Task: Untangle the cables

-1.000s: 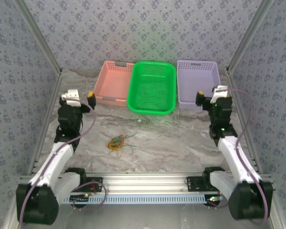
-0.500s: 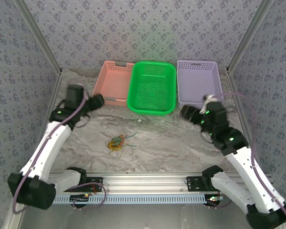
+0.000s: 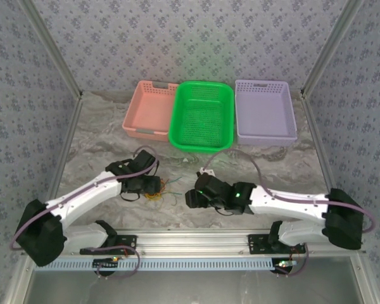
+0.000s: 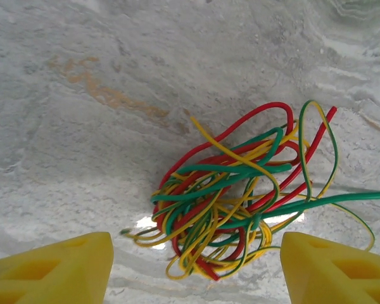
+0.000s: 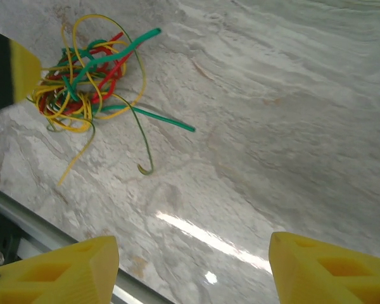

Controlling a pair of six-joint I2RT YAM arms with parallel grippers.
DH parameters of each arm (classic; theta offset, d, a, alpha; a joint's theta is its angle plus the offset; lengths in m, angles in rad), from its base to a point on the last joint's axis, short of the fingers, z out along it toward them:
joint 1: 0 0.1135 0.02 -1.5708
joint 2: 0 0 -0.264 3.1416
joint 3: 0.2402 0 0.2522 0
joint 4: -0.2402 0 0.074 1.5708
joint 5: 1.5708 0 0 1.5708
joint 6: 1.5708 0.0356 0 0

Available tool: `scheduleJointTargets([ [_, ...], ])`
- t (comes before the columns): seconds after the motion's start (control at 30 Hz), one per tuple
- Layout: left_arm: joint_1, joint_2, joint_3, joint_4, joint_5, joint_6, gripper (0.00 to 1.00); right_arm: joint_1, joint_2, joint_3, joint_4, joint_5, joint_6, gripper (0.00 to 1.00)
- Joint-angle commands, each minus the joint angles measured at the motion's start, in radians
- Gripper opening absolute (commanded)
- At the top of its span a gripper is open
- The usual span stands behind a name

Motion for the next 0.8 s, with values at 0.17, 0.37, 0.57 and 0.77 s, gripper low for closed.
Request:
scheduleJointTargets([
  [0.17,-0.008,0.162,-0.015,0.129,-0.09,-0.019,0.59,0.005,0.194,0.048,0.278,0.001,0.13,0.63],
  [0.37,-0.008,0.179,-0.087,0.235,-0.027,-0.047,0.47,0.0,0.331,0.086,0.385,-0.042,0.132,0.63],
  [0.57,-0.008,0.169,-0.141,0.324,0.0,-0.072,0.33,-0.012,0.414,0.101,0.425,-0.058,0.164,0.62],
  [0.77,-0.008,0.16,-0.173,0.406,0.033,-0.115,0.11,-0.034,0.413,0.046,0.498,-0.066,0.236,0.62],
])
